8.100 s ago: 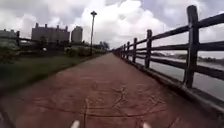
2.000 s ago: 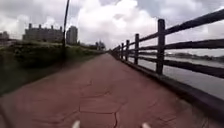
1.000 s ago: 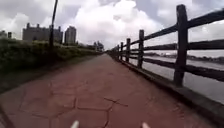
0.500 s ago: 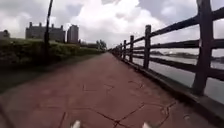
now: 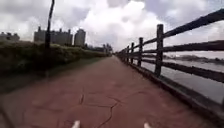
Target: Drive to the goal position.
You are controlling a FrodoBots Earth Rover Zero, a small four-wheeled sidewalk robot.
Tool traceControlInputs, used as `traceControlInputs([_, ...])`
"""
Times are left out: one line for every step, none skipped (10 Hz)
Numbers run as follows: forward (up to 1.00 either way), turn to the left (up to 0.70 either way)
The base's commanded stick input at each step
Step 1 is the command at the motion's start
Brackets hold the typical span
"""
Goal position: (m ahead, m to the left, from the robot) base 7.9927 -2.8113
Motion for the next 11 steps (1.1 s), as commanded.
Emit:
traceControlInputs([0.85, 0.11])
traceControlInputs([0.85, 0.11])
traceControlInputs([0.85, -0.12])
traceControlInputs([0.85, -0.23])
traceControlInputs([0.85, -0.23])
traceControlInputs([0.85, -0.23])
traceControlInputs([0.85, 0.01])
traceControlInputs([0.85, 0.11])
traceControlInputs([0.85, 0.11])
traceControlInputs([0.85, 0.11])
traceControlInputs([0.85, 0.11])
